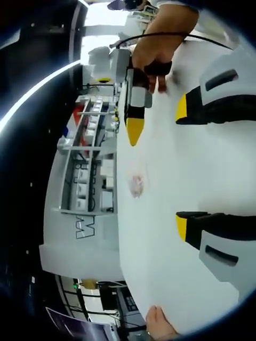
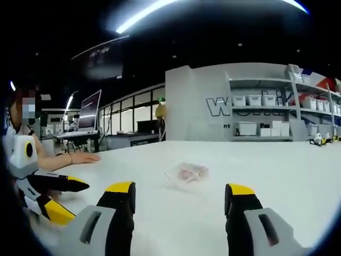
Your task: Open the resealable bag by pulling the two sides of the seal apart until the entire bag opening is separated and visibly accessible.
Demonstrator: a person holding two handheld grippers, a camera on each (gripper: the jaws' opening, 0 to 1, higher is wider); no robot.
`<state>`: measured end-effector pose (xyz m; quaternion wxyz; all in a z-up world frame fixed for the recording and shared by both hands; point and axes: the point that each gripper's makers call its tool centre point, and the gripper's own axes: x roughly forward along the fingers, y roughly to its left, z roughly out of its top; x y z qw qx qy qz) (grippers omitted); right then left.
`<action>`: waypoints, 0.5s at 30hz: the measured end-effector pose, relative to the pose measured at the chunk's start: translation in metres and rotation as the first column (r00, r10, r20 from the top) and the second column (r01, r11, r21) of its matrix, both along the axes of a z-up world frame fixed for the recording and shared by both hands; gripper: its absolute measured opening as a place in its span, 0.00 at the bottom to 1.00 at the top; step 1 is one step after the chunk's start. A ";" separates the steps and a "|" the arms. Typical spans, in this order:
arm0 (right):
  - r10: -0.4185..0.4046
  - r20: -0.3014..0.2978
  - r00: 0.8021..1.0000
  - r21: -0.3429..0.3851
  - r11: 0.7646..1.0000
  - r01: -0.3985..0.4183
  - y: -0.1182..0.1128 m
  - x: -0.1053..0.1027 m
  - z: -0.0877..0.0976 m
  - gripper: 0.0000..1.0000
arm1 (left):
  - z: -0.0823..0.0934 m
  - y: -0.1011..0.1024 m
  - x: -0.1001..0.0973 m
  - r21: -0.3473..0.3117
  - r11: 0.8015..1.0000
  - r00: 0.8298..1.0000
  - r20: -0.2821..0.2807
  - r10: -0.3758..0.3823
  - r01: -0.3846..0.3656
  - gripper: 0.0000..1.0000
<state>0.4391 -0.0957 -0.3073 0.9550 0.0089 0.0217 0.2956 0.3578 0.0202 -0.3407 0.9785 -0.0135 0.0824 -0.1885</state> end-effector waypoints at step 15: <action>-0.013 0.016 1.000 -0.002 1.000 0.013 -0.007 -0.003 0.002 0.67 | 0.015 0.010 -0.002 -0.035 0.997 0.997 0.046 0.063 -0.062 0.66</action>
